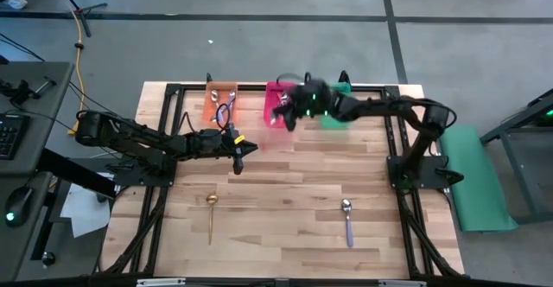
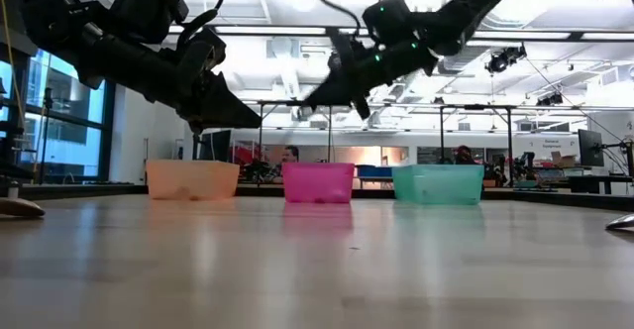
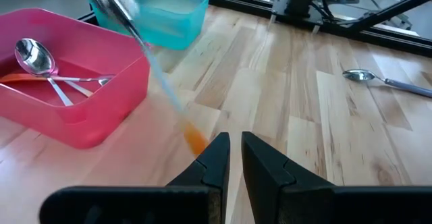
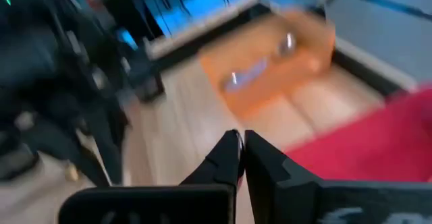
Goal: Sort silverware by color (type)
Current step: Put the orange spoon into the pink bin
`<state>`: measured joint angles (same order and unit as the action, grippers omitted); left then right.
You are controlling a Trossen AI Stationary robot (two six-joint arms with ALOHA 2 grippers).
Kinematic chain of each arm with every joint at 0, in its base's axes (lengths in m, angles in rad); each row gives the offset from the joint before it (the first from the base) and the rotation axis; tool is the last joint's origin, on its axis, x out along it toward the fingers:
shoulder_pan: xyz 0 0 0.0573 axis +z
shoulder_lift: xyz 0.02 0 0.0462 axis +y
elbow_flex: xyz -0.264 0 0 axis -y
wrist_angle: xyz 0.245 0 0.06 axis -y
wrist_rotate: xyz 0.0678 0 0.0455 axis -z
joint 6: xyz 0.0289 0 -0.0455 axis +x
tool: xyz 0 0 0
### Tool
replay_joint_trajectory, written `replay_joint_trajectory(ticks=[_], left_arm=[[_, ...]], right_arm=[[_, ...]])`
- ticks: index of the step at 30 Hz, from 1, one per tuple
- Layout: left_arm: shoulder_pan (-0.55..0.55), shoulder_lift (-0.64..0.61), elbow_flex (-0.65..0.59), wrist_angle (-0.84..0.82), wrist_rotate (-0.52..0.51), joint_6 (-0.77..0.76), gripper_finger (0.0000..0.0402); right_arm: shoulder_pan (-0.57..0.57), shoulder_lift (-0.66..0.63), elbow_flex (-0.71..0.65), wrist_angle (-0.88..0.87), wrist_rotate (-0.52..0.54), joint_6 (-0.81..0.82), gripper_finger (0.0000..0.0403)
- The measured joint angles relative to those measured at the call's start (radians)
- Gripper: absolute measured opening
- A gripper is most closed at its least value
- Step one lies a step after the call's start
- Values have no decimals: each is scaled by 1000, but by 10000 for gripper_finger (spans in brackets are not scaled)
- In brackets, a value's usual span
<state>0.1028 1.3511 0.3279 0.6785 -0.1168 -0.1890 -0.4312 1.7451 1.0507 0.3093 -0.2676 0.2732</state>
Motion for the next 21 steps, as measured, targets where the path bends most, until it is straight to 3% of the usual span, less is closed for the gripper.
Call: replay_joint_trajectory(ticks=[3,7,11,21], left_arm=[[0,0,0,0,0,0,32],[0,0,0,0,0,7,32],[0,0,0,0,0,8,32],[0,0,0,2,-1,8,32]], right_arm=[[-79,0,88,-68,-67,-4,0],[-188,9,172,-202,-71,-56,0],[-264,48,190,-197,-74,-46,0],[-286,223,188,-151,-88,-1,0]])
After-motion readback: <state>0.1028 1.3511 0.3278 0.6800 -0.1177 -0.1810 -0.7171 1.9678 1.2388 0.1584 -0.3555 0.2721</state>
